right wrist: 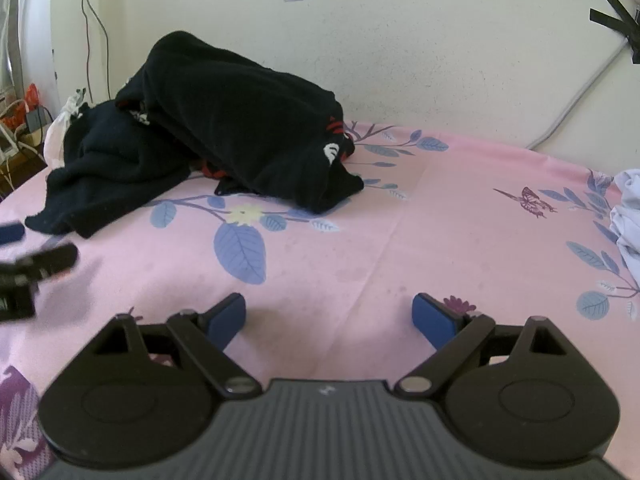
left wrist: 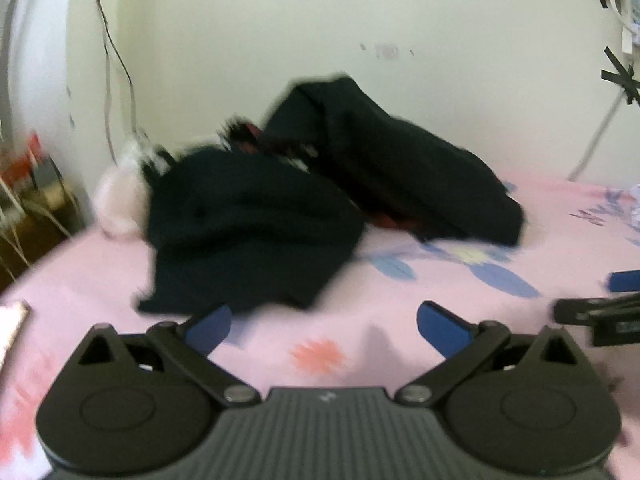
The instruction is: Fold small clothes
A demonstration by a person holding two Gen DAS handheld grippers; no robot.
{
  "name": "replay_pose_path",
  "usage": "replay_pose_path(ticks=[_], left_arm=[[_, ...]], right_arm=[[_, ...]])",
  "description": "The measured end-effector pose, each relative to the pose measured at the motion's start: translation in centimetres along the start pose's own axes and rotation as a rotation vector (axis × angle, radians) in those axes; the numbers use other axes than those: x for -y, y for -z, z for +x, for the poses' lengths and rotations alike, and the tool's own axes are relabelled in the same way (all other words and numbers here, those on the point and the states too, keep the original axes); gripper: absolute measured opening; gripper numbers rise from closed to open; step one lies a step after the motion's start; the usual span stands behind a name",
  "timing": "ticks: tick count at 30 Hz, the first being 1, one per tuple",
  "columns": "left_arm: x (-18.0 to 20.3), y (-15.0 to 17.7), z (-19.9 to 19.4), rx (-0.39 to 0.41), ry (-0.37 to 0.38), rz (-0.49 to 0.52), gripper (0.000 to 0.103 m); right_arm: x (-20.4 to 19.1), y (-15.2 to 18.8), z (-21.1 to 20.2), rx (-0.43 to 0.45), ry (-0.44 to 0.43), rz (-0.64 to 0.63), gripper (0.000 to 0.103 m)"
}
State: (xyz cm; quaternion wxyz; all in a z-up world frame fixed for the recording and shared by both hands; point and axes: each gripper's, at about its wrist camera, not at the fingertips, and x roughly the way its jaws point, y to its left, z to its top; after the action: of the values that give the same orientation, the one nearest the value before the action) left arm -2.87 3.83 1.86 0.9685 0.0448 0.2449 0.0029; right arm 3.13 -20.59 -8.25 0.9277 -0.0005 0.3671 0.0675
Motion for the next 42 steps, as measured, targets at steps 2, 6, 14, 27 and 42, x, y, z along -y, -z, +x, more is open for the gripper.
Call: replay_pose_path(ticks=[2,6,14,27,42], left_arm=[[-1.1,-0.2,0.4,0.02,-0.033,0.001,0.092],[-3.7,-0.4,2.3,-0.056,0.006,-0.119,0.064],[-4.7,0.2,1.7,-0.015,0.038,-0.187,0.064],[-7.8,0.4,1.4,-0.01,0.151,-0.328,0.046],[-7.9,-4.9,2.1,-0.041,0.398,-0.299,0.075]], right_arm=[[0.5,-0.3,-0.5,0.042,-0.05,0.022,0.056],[-0.6,-2.2,0.5,0.109,-0.045,-0.092,0.053],[-4.1,-6.6,7.4,0.145,0.064,-0.323,0.073],[7.4,-13.2,-7.3,0.284,-0.288,0.162,0.0],[17.8,3.4,-22.2,0.123,-0.166,0.223,0.055]])
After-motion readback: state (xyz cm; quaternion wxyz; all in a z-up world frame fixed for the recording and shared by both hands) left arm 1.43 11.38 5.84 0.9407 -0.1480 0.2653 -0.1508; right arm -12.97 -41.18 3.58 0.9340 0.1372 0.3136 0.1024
